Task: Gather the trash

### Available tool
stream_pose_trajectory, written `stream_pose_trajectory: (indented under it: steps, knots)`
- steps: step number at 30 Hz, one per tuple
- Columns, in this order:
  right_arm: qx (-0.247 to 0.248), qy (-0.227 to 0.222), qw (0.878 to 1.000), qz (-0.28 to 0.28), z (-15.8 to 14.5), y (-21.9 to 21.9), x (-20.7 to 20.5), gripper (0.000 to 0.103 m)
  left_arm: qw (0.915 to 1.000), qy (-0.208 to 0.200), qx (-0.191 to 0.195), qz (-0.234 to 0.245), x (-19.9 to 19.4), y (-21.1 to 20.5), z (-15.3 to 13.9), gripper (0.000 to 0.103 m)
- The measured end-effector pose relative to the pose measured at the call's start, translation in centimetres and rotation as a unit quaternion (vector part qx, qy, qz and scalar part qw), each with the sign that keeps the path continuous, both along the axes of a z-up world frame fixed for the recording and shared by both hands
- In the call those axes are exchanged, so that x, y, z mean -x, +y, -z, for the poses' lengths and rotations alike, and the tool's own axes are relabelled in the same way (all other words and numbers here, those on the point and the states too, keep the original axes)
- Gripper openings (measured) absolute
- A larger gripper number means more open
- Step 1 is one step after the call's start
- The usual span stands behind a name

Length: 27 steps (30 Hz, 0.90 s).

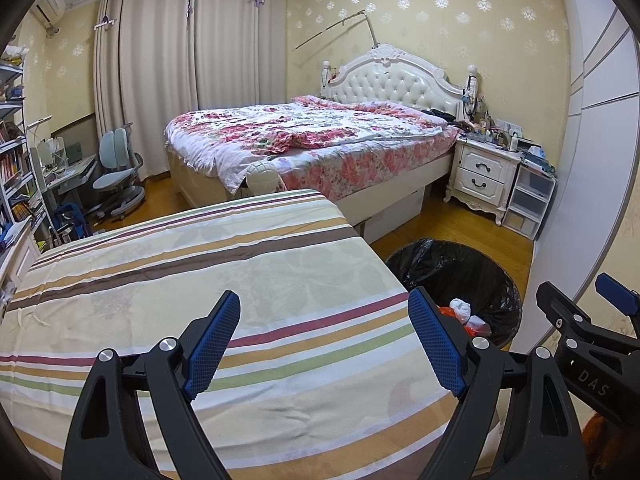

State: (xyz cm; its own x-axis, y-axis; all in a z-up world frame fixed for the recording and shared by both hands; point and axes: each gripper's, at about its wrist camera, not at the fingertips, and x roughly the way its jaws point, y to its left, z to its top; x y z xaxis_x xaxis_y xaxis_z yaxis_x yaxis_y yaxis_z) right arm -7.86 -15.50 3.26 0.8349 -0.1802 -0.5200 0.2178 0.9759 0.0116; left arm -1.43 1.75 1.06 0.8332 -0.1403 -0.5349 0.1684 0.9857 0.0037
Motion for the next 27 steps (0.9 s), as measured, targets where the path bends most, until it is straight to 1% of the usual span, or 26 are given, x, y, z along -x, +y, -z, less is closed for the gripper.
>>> stream_pose_trajectory:
  steps: [10,13,17,22,27]
  knots:
    - [0.000,0.000,1.000,0.000,0.0,0.0,0.0,0.093,0.9997,-0.023,0.007,-0.001,0.5,0.4,-0.6,0.083]
    - [0.000,0.000,1.000,0.000,0.0,0.0,0.0,0.093,0.9997,-0.022,0.011,0.004,0.5,0.4,-0.6,0.083]
    - [0.000,0.000,1.000,0.000,0.0,0.0,0.0,0.093,0.9997,-0.024,0.005,0.003,0.5,0.4,-0.5,0.083]
    - [0.000,0.001,1.000,-0.002,0.0,0.3,0.0,0.093,0.9996,-0.024,-0.003,-0.011,0.3,0.9,-0.4,0.083]
    - [0.002,0.006,1.000,-0.014,0.6,1.9,-0.3,0.093,0.9997,-0.009,-0.006,-0.023,-0.4,2.1,0.1,0.083]
